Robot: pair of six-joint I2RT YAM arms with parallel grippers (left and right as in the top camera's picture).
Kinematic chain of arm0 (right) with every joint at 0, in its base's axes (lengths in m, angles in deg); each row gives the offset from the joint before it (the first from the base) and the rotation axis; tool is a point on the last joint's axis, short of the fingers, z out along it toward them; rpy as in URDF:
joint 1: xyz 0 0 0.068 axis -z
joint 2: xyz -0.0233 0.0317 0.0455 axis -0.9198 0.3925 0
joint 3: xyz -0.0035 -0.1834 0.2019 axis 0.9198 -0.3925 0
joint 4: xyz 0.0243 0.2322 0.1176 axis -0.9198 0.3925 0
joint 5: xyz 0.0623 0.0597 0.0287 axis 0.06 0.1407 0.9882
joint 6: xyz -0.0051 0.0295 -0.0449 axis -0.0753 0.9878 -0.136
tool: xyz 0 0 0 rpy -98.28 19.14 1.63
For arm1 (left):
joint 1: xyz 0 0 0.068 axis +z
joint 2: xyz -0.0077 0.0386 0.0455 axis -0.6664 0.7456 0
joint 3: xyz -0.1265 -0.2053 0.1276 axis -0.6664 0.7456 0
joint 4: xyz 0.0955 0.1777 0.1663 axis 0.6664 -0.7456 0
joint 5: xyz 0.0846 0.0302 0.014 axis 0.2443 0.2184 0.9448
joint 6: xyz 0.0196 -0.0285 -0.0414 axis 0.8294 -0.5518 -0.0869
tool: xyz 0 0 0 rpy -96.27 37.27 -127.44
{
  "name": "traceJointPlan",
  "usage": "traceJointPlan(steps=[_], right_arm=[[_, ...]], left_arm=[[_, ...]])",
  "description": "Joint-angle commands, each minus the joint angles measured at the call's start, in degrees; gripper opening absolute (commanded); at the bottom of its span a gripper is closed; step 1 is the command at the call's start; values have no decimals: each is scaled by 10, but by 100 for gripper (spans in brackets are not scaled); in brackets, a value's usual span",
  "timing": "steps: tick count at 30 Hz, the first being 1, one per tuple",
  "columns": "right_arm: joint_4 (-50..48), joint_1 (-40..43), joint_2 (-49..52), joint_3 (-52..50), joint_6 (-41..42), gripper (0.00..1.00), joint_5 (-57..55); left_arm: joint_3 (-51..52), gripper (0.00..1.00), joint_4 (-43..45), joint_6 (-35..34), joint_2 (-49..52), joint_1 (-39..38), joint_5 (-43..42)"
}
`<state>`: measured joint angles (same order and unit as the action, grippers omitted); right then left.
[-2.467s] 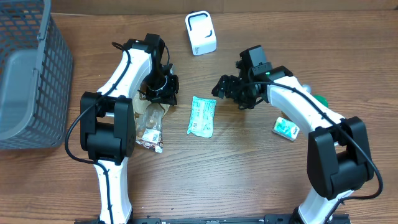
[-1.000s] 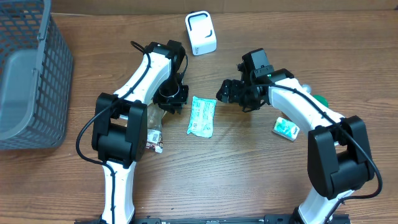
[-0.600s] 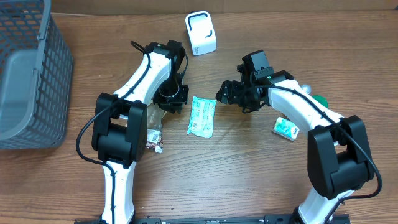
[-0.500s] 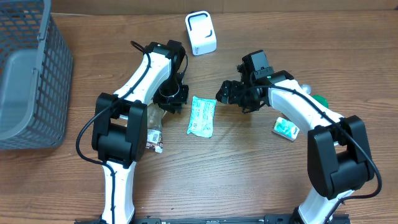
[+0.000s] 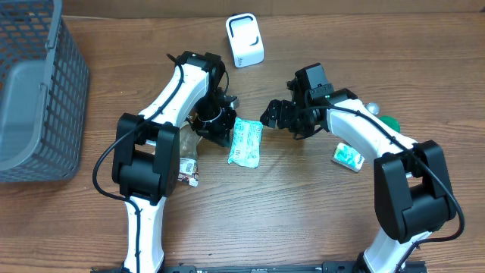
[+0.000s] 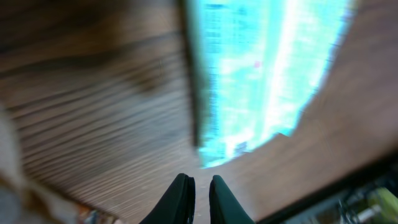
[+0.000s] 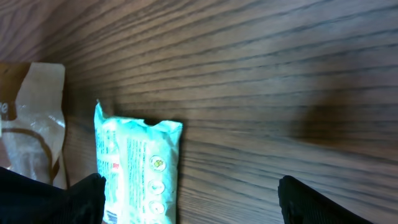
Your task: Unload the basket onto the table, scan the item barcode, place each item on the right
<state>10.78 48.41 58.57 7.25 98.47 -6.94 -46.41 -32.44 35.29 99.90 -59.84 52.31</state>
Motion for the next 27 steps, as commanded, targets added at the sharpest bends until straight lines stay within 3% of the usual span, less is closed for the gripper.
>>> traceJointPlan(steps=[1,5,19,23,27], right_arm=[[-22,-2,-10,-18,-5,86,33],[-43,-2,-8,-28,-5,86,39],[-125,-2,80,-30,-4,85,107],[-139,-2,92,-30,2,71,138],[-143,-2,103,-30,4,68,144]], left_arm=[[-12,14,-2,54,-18,-4,-63],[-7,14,1,46,-18,-8,-62],[111,15,129,-13,-17,-7,-32],[136,15,155,-43,-17,-7,3],[143,15,170,-46,-17,-7,4]])
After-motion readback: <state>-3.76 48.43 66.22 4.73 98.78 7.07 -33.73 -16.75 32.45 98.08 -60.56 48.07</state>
